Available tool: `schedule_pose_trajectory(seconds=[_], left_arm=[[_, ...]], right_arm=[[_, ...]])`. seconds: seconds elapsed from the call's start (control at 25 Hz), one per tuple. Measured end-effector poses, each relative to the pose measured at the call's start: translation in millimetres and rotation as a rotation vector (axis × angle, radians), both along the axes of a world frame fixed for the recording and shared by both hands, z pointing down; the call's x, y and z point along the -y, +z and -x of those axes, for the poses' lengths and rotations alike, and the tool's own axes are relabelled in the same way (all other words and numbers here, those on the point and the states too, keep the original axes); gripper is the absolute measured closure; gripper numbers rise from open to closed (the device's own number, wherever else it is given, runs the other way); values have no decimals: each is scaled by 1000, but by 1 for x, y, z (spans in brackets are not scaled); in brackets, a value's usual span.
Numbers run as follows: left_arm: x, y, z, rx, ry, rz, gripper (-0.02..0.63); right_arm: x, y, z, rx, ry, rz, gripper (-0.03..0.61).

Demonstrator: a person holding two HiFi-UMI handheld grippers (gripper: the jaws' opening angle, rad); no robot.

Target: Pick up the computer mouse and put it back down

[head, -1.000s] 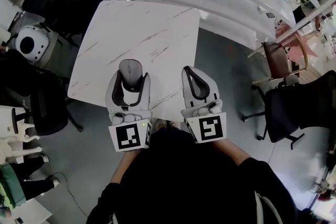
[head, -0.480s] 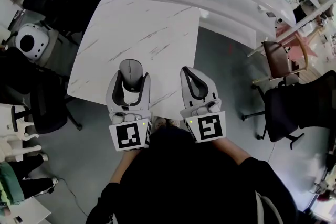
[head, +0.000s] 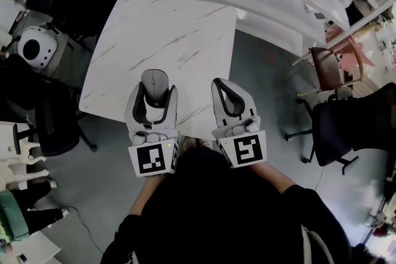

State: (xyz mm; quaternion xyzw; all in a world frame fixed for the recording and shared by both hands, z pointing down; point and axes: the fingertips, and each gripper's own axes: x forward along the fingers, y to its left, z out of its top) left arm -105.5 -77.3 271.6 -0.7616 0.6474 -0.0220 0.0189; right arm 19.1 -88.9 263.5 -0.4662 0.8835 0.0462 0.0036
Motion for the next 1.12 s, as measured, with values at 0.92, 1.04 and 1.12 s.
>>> schedule_pose_trajectory(seconds=[0.92, 1.04, 1.12], left_arm=[[10, 57, 7, -21, 12, 141, 314], [11, 75, 8, -14, 16, 179, 314], [12, 87, 7, -9, 20, 205, 314]], right_arm=[[6, 26, 11, -31, 2, 42, 558], [7, 37, 13, -37, 4, 63, 557], [9, 45, 14, -43, 4, 78, 557]])
